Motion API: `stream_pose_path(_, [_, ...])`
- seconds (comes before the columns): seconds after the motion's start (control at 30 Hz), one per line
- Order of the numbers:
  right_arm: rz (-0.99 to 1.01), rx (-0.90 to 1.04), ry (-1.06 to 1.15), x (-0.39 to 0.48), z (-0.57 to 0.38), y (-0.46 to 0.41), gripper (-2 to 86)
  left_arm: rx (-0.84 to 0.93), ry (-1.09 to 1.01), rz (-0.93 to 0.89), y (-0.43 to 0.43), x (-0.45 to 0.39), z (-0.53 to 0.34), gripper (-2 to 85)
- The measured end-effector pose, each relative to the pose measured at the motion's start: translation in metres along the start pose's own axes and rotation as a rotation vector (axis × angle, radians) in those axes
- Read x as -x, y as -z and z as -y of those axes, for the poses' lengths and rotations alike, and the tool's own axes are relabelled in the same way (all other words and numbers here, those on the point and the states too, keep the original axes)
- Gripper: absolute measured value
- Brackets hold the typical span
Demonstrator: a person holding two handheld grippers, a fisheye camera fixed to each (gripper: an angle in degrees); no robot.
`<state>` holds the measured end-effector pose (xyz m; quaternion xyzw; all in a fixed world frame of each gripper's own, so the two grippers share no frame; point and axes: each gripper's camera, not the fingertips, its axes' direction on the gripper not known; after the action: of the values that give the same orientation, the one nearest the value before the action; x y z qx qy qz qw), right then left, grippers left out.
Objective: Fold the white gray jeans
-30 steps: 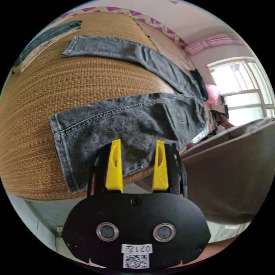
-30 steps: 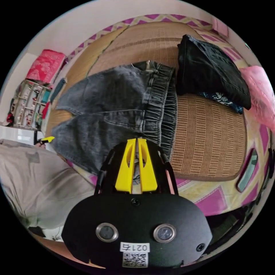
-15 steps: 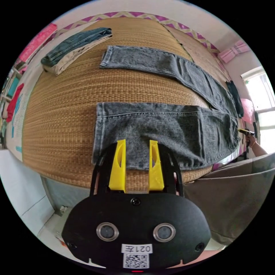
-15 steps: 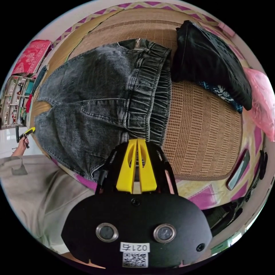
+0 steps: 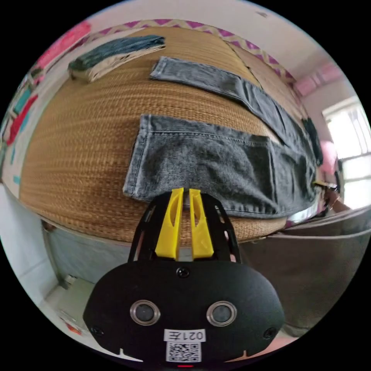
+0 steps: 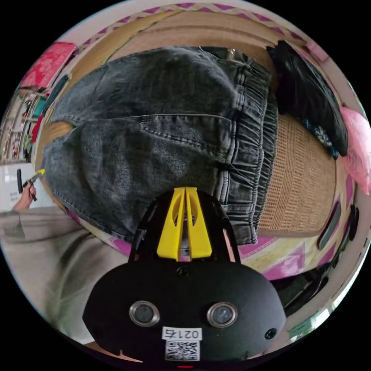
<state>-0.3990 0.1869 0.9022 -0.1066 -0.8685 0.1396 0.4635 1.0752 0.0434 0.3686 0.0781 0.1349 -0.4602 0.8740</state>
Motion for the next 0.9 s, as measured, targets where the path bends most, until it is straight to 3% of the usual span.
stream_pose_path(0.13, [0.061,-0.183,-0.102,-0.013,-0.037,0.072,-0.3,-0.092,0.040,-0.067,0.026,0.030,-0.019,7.8])
stream_pose_path(0.27, [0.344,-0.374,-0.391,-0.077,-0.136,0.118,2.7,-0.120,0.128,-0.246,0.017,0.056,-0.064,12.9])
stream_pose_path(0.5, [0.608,-0.492,-0.997,-0.183,-0.372,0.064,7.9,-0.307,0.478,-0.553,-0.046,0.094,-0.169,16.2])
stream_pose_path(0.7, [0.813,-0.504,-0.966,-0.213,-0.431,0.023,12.1,-0.319,0.613,-0.574,-0.101,0.103,-0.208,16.1])
stream_pose_path(0.9, [0.851,-0.431,-0.902,-0.225,-0.430,0.004,12.5,-0.315,0.608,-0.567,-0.139,0.100,-0.207,15.5])
